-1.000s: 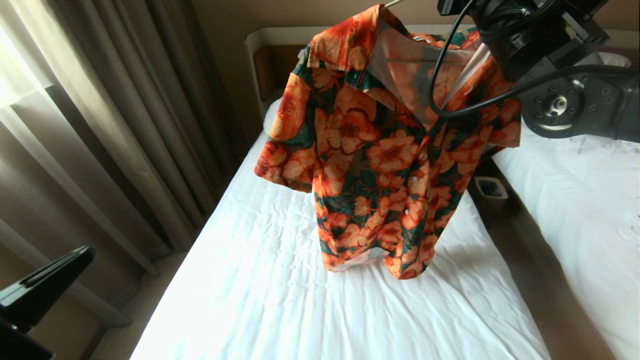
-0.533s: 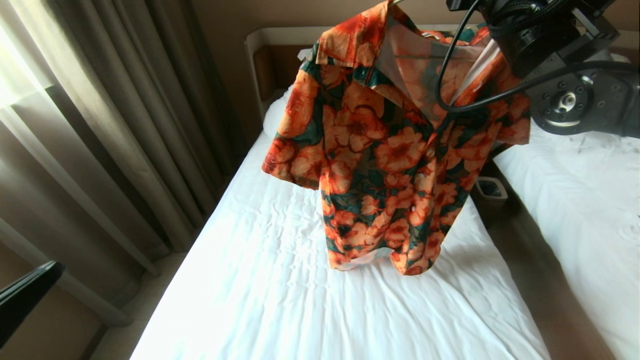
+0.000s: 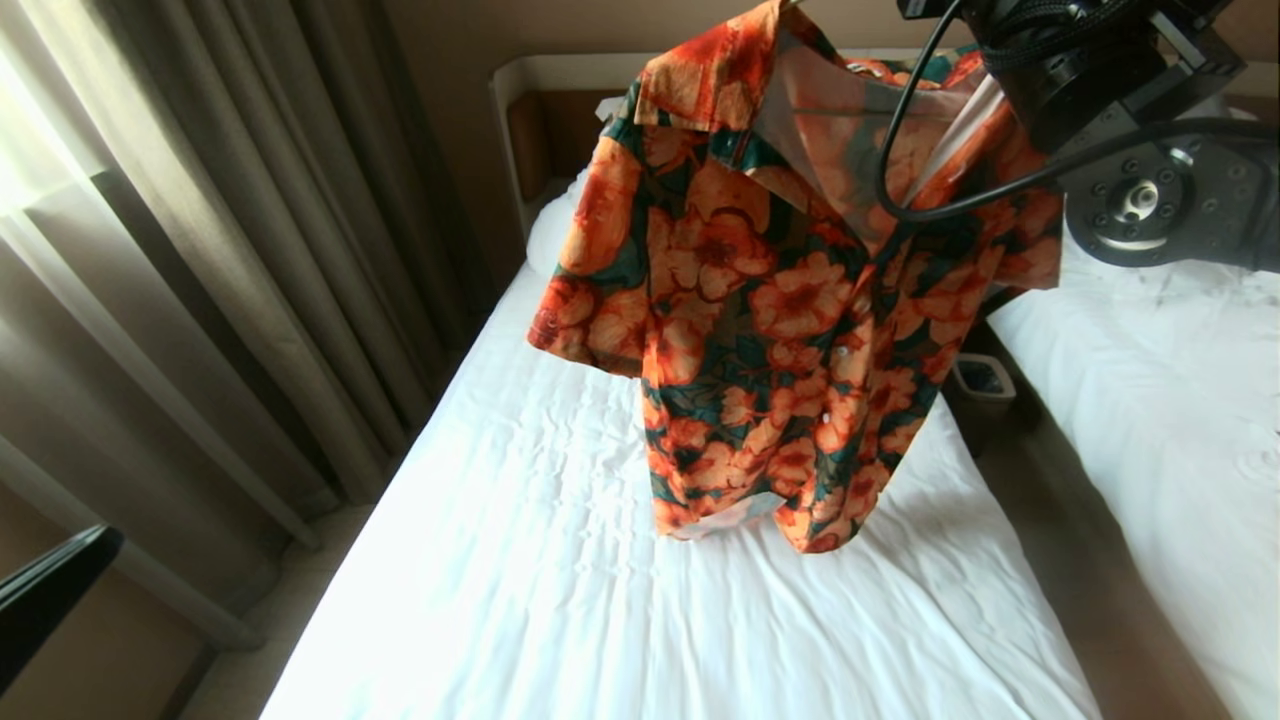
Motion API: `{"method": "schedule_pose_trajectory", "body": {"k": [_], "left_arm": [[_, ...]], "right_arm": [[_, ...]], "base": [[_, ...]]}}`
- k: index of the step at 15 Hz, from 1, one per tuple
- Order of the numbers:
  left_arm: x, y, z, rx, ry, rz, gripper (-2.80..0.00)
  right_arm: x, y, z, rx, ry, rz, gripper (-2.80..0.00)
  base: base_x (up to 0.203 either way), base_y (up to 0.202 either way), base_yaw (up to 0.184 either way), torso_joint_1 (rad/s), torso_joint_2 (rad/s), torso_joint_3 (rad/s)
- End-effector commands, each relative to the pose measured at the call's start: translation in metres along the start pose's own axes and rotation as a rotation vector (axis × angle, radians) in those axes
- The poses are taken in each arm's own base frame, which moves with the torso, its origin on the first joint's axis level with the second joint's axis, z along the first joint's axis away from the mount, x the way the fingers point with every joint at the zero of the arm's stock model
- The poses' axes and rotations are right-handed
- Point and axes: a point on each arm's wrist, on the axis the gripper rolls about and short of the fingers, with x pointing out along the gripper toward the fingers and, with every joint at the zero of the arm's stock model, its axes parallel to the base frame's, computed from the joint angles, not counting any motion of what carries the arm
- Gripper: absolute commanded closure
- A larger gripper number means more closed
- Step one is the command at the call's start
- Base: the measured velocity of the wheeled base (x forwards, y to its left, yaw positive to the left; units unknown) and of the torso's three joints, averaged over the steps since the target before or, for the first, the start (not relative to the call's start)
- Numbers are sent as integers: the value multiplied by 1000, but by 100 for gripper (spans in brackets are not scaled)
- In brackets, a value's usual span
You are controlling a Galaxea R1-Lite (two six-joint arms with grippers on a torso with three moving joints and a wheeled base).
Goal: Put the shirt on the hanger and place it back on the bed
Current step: Take the clothes hanger out of the clothes
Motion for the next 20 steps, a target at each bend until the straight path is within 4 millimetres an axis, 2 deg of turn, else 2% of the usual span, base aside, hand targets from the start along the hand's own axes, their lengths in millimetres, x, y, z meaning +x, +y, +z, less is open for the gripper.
{"method": "schedule_pose_trajectory", "body": {"k": [1,4,7,10,12,14,17,20], "left_arm": [[3,0,2,-1,6,-2,0],[19,-2,15,1,26,-9,0],[40,-6,40,3,37,-12,0],[65,-15,56,1,92,-76,0],[84,-28,54,-2,154,-156,0],[104,-49,48,-1,223,-259,0],[140,-86,26,22,331,-354,0],[177,-116,6,35,328,-375,0]], "right_arm": [[-1,0,2,2,-5,1,0],[-5,2,12,25,70,33,0],[-16,-3,27,58,232,84,0],[-27,-2,26,8,408,115,0],[-32,-1,25,-10,462,133,0],[-30,3,15,-15,479,143,0],[-30,7,7,1,496,144,0],[-30,14,-2,7,520,153,0]], "base": [[0,0,0,0,0,0],[0,0,0,0,0,0],[0,0,0,0,0,0],[0,0,0,0,0,0],[0,0,0,0,0,0],[0,0,0,0,0,0],[0,0,0,0,0,0],[0,0,0,0,0,0]]}}
